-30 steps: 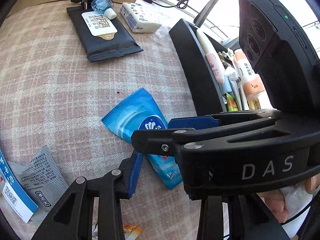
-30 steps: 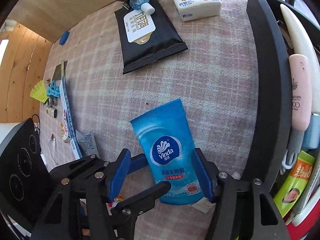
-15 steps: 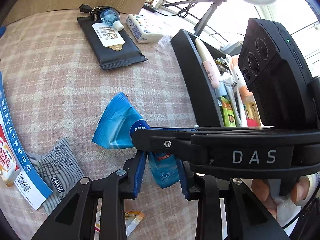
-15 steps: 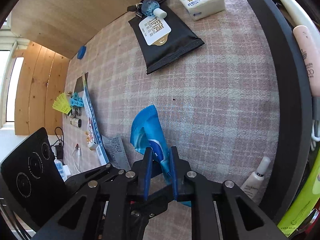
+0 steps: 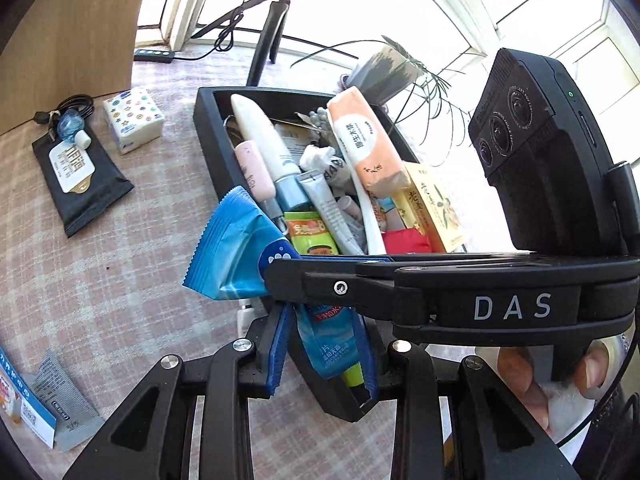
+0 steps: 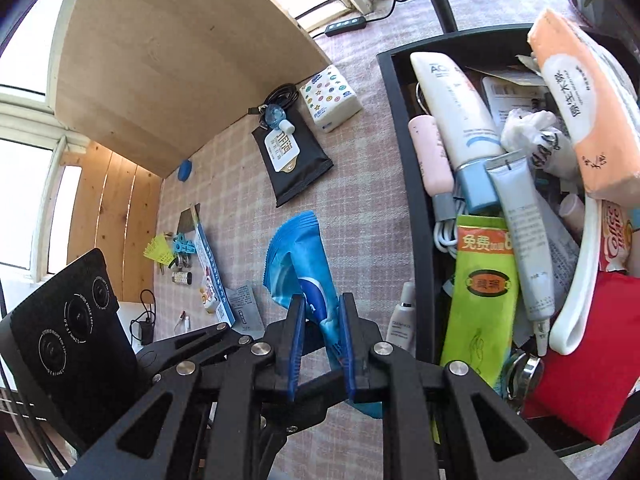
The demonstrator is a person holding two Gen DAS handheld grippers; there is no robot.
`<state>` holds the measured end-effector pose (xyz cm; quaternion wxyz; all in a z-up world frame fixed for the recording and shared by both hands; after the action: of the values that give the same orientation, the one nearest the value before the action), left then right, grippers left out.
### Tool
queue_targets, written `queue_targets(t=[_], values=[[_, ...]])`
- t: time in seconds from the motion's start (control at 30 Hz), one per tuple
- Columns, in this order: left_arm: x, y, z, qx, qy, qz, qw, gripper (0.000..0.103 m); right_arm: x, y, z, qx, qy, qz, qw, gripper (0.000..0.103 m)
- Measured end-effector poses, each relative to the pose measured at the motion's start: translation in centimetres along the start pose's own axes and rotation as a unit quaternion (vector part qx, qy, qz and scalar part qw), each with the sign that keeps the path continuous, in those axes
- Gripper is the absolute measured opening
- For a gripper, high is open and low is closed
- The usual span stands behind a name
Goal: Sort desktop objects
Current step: 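Carry the wipes pack into the black bin and open the right tool, then move the right tool to the white-blue paper card and grasp it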
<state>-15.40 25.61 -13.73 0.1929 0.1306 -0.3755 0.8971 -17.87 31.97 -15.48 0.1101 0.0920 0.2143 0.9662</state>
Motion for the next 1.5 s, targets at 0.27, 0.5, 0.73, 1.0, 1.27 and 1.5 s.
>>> queue_targets(t=[0.27, 0.5, 0.73, 1.0, 1.27, 1.5], values=[[1.9, -6.4, -5.9, -0.024, 0.044, -0.058, 0.9971, 0.033, -0.7, -7.4, 5.0, -0.025, -0.043, -0.066, 0.997, 0.016], [2.4, -9.1, -9.0, -0.021, 0.066, -0.090, 0.9935, 0.033, -0.9, -11.7, 7.1, -0.043, -0.059, -0.095, 0.993, 0.015], [2.9, -8.4, -9.7, 0.005, 0.074, -0.081, 0.9940, 0.049, -0.7, -13.2, 8.1, -0.090, -0.071, -0.098, 0.989, 0.032], [2.9, -6.8, -7.7, 0.016, 0.060, -0.070, 0.9956, 0.049, -0.4, -13.1, 9.4, -0.101, -0.094, -0.097, 0.986, 0.045], [1.8, -3.5, -2.6, 0.046, 0.034, -0.057, 0.9967, 0.049, -0.4, -10.5, 9.1, -0.096, -0.096, -0.075, 0.988, 0.045], [-0.4, 3.4, 4.3, 0.081, -0.004, 0.008, 0.9967, 0.049, 0.0, -5.9, 8.2, -0.071, -0.093, -0.033, 0.993, 0.046]])
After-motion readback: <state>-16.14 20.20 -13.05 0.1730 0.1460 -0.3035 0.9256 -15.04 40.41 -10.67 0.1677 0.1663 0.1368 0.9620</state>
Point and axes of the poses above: each gripper's, at about its wrist camera, not at the fingertips, and z roughly against the way its jaws point, y to its left, x to its top, the point moved 4 cm from there along -z, roughly the way its jaws point, and after that the axes turned 8 degrees about -x, right-handed, at the moved point
